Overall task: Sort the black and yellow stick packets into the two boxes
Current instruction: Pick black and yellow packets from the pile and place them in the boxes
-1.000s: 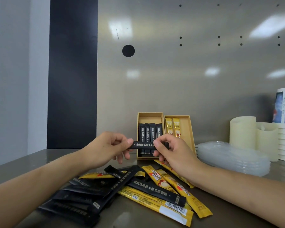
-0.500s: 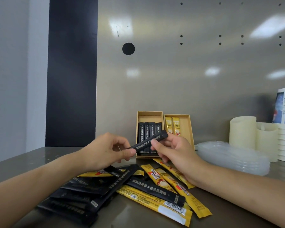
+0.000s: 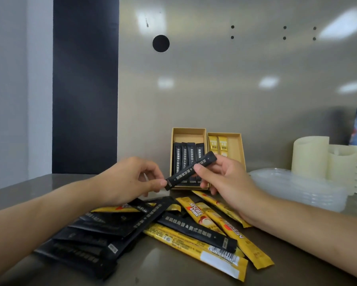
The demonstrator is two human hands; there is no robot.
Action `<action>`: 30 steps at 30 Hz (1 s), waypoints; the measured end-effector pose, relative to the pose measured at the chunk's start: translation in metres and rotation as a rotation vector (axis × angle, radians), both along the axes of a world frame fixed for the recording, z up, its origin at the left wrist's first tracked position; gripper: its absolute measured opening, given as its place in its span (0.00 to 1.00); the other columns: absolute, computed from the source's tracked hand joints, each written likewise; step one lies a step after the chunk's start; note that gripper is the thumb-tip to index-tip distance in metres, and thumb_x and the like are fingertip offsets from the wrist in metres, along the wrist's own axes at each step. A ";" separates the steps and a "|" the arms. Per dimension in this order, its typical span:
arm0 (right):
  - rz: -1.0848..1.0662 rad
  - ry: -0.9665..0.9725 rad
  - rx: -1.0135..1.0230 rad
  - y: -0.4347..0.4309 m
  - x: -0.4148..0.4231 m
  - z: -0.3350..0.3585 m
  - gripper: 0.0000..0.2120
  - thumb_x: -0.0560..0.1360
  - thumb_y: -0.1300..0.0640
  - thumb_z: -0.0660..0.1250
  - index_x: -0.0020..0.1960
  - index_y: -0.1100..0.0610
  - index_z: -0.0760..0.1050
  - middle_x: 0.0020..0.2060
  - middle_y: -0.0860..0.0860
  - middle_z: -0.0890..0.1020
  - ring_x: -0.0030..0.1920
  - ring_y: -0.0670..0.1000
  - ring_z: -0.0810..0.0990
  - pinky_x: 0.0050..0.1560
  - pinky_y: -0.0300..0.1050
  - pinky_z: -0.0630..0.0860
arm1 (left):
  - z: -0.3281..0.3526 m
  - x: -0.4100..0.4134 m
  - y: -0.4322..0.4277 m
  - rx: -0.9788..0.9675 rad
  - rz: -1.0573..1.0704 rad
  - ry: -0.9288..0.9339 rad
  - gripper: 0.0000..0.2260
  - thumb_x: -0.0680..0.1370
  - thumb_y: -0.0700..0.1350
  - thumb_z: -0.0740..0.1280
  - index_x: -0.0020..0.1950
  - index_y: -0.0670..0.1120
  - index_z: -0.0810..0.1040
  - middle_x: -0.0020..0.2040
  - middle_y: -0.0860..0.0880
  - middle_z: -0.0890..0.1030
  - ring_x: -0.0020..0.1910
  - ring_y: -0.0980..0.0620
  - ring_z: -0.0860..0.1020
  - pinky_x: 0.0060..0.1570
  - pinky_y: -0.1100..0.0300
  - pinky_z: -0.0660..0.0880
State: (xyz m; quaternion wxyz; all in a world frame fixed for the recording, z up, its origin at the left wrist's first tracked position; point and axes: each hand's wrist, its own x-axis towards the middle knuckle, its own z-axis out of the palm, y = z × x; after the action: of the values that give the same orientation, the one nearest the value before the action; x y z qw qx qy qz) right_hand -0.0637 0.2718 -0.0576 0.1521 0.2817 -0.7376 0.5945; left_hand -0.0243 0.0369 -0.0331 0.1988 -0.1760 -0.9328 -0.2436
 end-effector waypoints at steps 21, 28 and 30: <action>-0.006 0.015 0.058 -0.003 -0.003 -0.002 0.12 0.79 0.53 0.69 0.62 0.52 0.78 0.48 0.49 0.88 0.35 0.41 0.81 0.34 0.38 0.75 | 0.000 -0.001 0.007 -0.014 -0.016 -0.009 0.03 0.78 0.48 0.71 0.49 0.50 0.82 0.40 0.52 0.85 0.37 0.54 0.83 0.37 0.70 0.75; 0.034 0.000 0.010 -0.001 0.001 0.001 0.12 0.79 0.55 0.70 0.61 0.53 0.78 0.46 0.50 0.88 0.36 0.42 0.81 0.34 0.39 0.75 | -0.001 0.000 0.008 0.028 -0.030 -0.019 0.03 0.81 0.47 0.67 0.51 0.50 0.79 0.45 0.51 0.86 0.39 0.53 0.84 0.48 0.57 0.80; 0.038 0.001 0.002 -0.002 0.001 0.002 0.11 0.79 0.56 0.70 0.61 0.53 0.78 0.45 0.50 0.87 0.36 0.42 0.81 0.33 0.38 0.75 | -0.001 0.001 0.009 0.018 -0.027 -0.002 0.03 0.81 0.47 0.67 0.50 0.50 0.79 0.44 0.51 0.86 0.39 0.53 0.84 0.46 0.59 0.80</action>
State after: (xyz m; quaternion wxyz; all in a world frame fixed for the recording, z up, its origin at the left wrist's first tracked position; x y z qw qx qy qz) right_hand -0.0625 0.2695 -0.0556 0.1408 0.2962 -0.7325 0.5966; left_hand -0.0230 0.0457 -0.0344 0.1962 -0.1864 -0.9284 -0.2548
